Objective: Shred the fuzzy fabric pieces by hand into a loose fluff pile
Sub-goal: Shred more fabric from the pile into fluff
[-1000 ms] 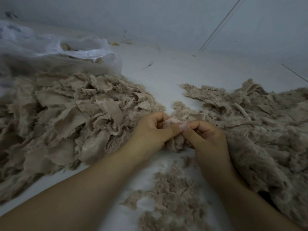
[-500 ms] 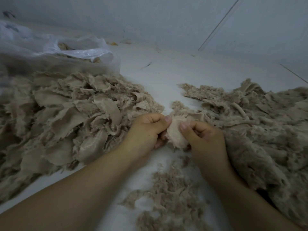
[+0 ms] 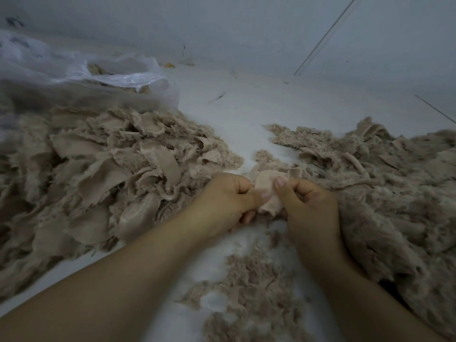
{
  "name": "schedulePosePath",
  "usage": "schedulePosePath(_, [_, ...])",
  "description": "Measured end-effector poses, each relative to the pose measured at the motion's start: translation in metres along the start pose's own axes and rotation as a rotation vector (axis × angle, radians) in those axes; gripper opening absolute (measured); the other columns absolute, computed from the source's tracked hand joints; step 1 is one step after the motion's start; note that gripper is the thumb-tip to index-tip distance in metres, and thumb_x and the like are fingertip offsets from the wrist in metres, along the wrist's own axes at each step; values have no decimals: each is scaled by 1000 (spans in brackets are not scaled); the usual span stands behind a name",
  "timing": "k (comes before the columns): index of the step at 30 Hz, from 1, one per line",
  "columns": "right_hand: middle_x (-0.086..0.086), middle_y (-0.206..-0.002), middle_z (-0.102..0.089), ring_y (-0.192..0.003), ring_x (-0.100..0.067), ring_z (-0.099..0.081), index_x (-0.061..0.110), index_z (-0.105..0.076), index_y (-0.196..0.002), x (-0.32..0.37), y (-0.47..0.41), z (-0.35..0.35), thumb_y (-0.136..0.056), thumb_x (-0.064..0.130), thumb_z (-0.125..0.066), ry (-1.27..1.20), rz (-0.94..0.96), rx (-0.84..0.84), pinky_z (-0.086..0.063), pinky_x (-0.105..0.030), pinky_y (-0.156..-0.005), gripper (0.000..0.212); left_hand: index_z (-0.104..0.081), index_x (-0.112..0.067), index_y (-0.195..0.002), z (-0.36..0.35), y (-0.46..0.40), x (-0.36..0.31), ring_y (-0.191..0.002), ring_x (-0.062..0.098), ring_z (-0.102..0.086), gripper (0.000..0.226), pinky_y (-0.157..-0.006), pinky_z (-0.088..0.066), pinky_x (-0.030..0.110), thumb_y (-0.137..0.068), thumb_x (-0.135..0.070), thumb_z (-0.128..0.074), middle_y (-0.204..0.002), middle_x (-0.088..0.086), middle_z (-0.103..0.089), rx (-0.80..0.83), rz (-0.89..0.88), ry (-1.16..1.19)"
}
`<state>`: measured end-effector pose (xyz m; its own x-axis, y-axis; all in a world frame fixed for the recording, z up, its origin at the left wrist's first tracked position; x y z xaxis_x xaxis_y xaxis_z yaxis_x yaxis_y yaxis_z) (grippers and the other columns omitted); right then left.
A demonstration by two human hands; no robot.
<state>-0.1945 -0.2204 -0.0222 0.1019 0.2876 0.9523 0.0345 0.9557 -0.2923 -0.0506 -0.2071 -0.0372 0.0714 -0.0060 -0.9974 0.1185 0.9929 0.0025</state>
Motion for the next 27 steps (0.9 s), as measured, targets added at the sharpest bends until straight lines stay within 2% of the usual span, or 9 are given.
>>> schedulePosePath(3, [-8, -57, -66, -53, -14, -57, 12, -73, -73, -1, 0, -2, -96, 20, -63, -7, -15, 5, -49, -32, -47, 26, -62, -12, -57, 2, 0, 1, -31, 13, -28, 34, -32, -22, 17, -88, -25, -64, -43, 5, -44, 45, 50, 166])
schedulePosePath(6, [-8, -56, -64, -51, -11, -55, 14, -73, -71, -2, 2, -3, -95, 19, -64, -23, -25, 0, -48, -26, -48, 27, -61, -5, -60, 3, 0, 2, -30, 13, -25, 32, -32, -18, 17, -76, -32, -65, -40, 6, -40, 38, 45, 220])
schedulePosePath(9, [-2, -52, -61, -48, -11, -53, 13, -74, -72, -3, 1, 1, -95, 20, -64, -27, -29, -25, -48, -24, -48, 26, -60, -6, -56, 1, 2, 1, -29, 12, -26, 33, -34, -16, 16, -80, -26, -72, -38, 6, -39, 129, 32, 247])
schedulePosePath(13, [-34, -72, -63, -60, -50, -56, -2, -70, -80, -3, -1, 3, -95, 24, -63, -76, -36, -31, -53, -54, -57, 30, -63, -2, -62, -12, 10, -2, -27, 12, -34, 29, -36, -18, 18, -80, -23, -73, -41, 8, -46, 357, 77, 188])
schedulePosePath(17, [-20, -56, -56, -52, -22, -51, 9, -67, -74, 0, 2, 2, -94, 26, -64, -56, -22, -14, -47, -36, -49, 27, -65, 3, -71, -21, 6, 3, -28, 14, -39, 49, -34, -27, 15, -72, -45, -77, -48, 9, -53, 266, 85, -63])
schedulePosePath(22, [-9, -51, -47, -49, -21, -43, 2, -65, -76, -3, 0, 1, -97, 28, -61, -58, -5, -4, -39, -36, -47, 34, -67, -5, -62, -20, 13, -1, -29, 13, -38, 24, -35, -30, 15, -84, -14, -72, -43, 9, -52, 365, 72, -46])
schedulePosePath(23, [-7, -50, -51, -48, -20, -45, 6, -67, -76, -1, 1, 0, -97, 28, -61, -63, 6, 4, -40, -34, -46, 31, -65, -6, -61, -15, 10, -4, -29, 13, -38, 25, -36, -28, 14, -82, -17, -72, -42, 9, -50, 309, 54, 24])
schedulePosePath(25, [-10, -56, -62, -50, -20, -53, 13, -73, -78, 2, 2, -5, -97, 26, -61, -102, 16, 42, -45, -35, -47, 26, -58, -7, -59, 11, 2, -2, -30, 17, -33, 34, -38, -21, 16, -77, -29, -77, -42, 9, -43, 32, 14, 199])
schedulePosePath(27, [-13, -64, -69, -53, -23, -61, 16, -77, -82, 4, 4, -12, -94, 28, -62, -137, 18, 100, -51, -39, -50, 22, -55, -8, -70, 28, -1, -5, -36, 18, -34, 36, -39, -21, 20, -76, -37, -74, -50, 12, -44, -174, -81, 275])
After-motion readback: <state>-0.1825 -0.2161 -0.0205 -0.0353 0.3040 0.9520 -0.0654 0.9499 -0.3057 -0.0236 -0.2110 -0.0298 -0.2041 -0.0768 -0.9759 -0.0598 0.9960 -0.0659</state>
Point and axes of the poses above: each hand's wrist, its own y-axis away from the middle knuckle, its own z-axis out of the back of the hand, x = y × z, the point moved 10 cm from there along -y, towards the middle knuckle
